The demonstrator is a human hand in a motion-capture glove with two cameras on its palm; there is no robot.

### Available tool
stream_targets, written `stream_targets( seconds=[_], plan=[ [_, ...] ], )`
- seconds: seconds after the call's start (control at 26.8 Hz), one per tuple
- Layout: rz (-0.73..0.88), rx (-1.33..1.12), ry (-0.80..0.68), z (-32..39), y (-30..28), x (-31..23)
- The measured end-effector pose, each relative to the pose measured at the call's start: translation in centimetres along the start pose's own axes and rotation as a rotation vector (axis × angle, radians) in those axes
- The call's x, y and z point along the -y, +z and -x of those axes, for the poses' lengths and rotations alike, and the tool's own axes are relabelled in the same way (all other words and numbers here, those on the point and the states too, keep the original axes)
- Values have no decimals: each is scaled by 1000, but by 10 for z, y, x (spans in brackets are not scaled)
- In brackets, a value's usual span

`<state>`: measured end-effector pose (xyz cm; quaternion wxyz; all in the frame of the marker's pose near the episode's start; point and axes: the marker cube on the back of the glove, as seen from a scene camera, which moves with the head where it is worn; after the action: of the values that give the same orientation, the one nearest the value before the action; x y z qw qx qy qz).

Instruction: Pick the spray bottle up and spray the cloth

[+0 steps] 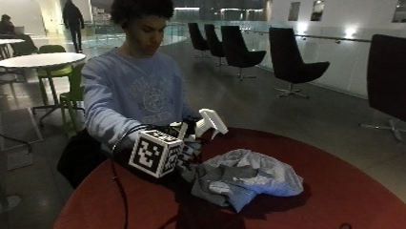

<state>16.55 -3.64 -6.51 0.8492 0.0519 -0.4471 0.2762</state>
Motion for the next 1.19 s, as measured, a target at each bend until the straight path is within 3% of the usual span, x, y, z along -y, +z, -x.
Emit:
stream_targets(
  seconds=[1.19],
  plan=[
    [-21, 24, -1, -1, 3, 2]
  ],
)
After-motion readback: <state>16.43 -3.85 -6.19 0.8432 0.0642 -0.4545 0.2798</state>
